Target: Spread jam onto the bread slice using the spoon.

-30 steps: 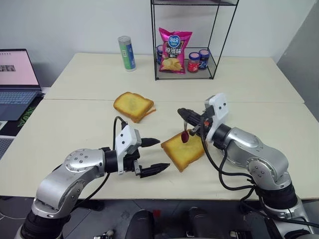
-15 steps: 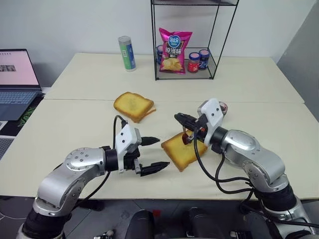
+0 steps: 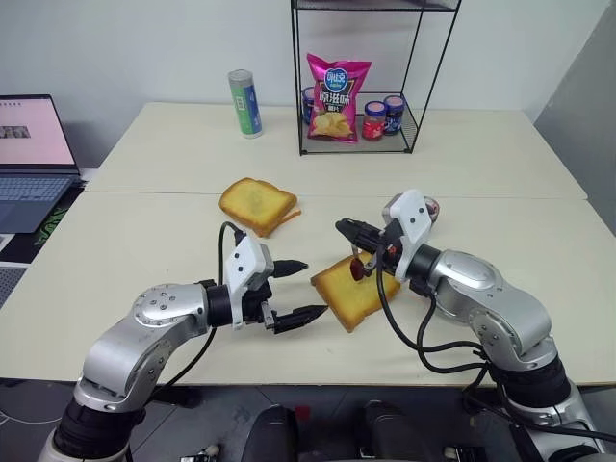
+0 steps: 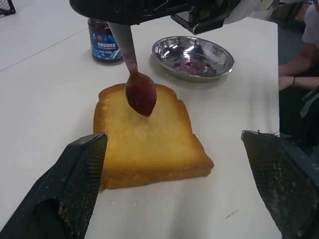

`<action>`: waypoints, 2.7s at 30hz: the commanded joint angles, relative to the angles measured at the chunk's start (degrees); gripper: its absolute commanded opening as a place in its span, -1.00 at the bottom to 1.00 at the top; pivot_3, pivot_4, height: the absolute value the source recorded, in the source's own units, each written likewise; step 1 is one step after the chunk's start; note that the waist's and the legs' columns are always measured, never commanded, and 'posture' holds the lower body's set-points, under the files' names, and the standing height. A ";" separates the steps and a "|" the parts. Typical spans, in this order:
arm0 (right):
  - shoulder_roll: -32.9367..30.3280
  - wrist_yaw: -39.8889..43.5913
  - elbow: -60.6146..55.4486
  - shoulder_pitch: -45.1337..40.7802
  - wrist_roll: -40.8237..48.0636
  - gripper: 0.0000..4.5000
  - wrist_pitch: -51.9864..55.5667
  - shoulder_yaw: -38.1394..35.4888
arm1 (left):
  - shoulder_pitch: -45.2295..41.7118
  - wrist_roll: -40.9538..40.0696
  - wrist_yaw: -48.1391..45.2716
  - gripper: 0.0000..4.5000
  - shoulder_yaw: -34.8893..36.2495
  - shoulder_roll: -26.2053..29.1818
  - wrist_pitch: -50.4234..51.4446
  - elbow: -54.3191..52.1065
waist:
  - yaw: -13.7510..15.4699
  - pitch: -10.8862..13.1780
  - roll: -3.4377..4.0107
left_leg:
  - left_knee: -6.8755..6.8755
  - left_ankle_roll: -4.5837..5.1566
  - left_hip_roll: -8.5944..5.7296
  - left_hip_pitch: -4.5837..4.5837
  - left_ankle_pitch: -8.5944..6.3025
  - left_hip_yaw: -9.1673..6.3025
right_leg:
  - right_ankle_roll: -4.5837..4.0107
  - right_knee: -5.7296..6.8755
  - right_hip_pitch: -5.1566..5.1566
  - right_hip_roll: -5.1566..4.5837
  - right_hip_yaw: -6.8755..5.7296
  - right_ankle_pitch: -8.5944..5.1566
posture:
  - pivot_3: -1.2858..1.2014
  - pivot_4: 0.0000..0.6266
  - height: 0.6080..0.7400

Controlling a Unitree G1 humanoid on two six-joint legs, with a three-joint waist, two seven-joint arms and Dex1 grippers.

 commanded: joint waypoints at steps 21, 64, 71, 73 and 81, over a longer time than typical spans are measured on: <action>5.83 -0.78 8.13 3.10 -2.84 -0.99 -3.67 -5.31 | -0.65 -0.53 0.22 1.00 0.28 0.50 -0.11 -2.12 | 0.02 -0.02 -0.03 | 0.03 0.00 -0.04 0.01 0.00 -0.01 | 0.00 0.04 0.03 0.00 -0.01 0.00 | 0.03 -0.52 1.00; 19.89 -13.89 18.74 1.06 12.93 -0.99 8.63 -22.92 | -1.60 -0.40 0.28 1.00 0.53 1.06 0.26 -2.01 | -0.07 -0.05 -0.07 | 0.04 0.00 -0.05 0.03 0.01 0.00 | 0.01 0.05 0.05 0.03 0.01 0.03 | 0.03 -0.52 1.00; 11.80 -10.28 16.61 2.14 9.40 -0.99 6.67 -20.54 | -2.46 0.18 -0.11 1.00 -0.39 0.42 -0.53 -0.87 | 0.07 -0.05 -0.07 | 0.02 0.00 -0.07 0.03 0.01 -0.01 | 0.01 0.04 0.06 0.02 0.01 0.03 | 0.03 -0.52 1.00; 10.34 -9.38 16.00 2.23 8.88 -0.99 6.14 -19.75 | -2.53 0.23 -0.25 1.00 -0.45 0.41 -0.65 -0.77 | 0.10 -0.06 -0.09 | 0.04 0.00 -0.09 0.03 0.01 0.00 | 0.01 0.03 0.07 0.01 0.01 0.03 | 0.03 -0.52 1.00; 8.95 -9.98 11.93 0.17 13.94 -0.99 9.68 -22.76 | -3.35 0.60 -0.79 1.00 -0.90 0.23 -1.18 0.19 | 0.05 -0.06 -0.10 | 0.01 0.00 -0.05 0.08 0.01 0.01 | 0.01 0.03 0.08 0.02 0.03 0.02 | 0.03 -0.52 1.00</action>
